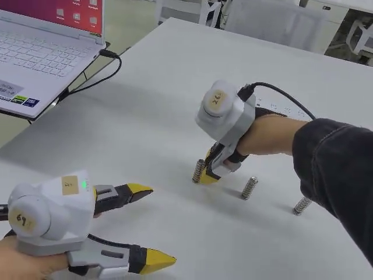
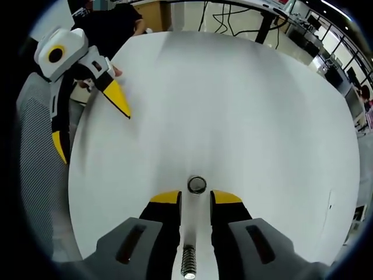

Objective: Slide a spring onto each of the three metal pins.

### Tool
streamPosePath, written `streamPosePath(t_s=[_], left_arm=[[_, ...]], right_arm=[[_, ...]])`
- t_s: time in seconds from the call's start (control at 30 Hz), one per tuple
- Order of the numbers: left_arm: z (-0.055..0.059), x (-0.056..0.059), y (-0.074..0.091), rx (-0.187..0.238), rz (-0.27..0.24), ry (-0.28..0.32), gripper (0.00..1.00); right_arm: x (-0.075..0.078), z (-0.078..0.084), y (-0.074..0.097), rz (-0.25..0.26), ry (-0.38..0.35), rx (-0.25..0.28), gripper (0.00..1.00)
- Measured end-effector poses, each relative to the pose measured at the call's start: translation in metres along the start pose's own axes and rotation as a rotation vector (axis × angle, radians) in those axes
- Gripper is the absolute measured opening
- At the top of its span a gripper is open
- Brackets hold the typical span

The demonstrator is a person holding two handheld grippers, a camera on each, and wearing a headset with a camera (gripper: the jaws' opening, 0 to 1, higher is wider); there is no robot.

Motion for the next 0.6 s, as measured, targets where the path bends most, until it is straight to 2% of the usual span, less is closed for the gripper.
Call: streamPosePath(t_s=[0.23,0.4,0.6], left_arm=[[-0.004,0.000,-0.002,0.001,0.007,-0.011,0.70],[-0.007,0.000,-0.002,0.004,0.010,-0.021,0.70],[-0.011,0.000,-0.003,0.007,0.014,-0.031,0.71]], right_arm=[[-0.012,0.008,0.010,0.007,-0.022,0.016,0.18],[-0.027,0.012,0.017,0.002,-0.044,0.051,0.18],[-0.037,0.018,0.024,0.009,-0.069,0.088,0.18]])
Point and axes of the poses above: the centre of the closed fingertips' face, and the gripper's own axes: y roughly backward along the fingers, x roughly to its right, z roughly out of its underside, the point moved 10 cm from there along y, roughly backward along the fingers, and after that the axes turned 3 degrees about -y, right-handed, at the moved point
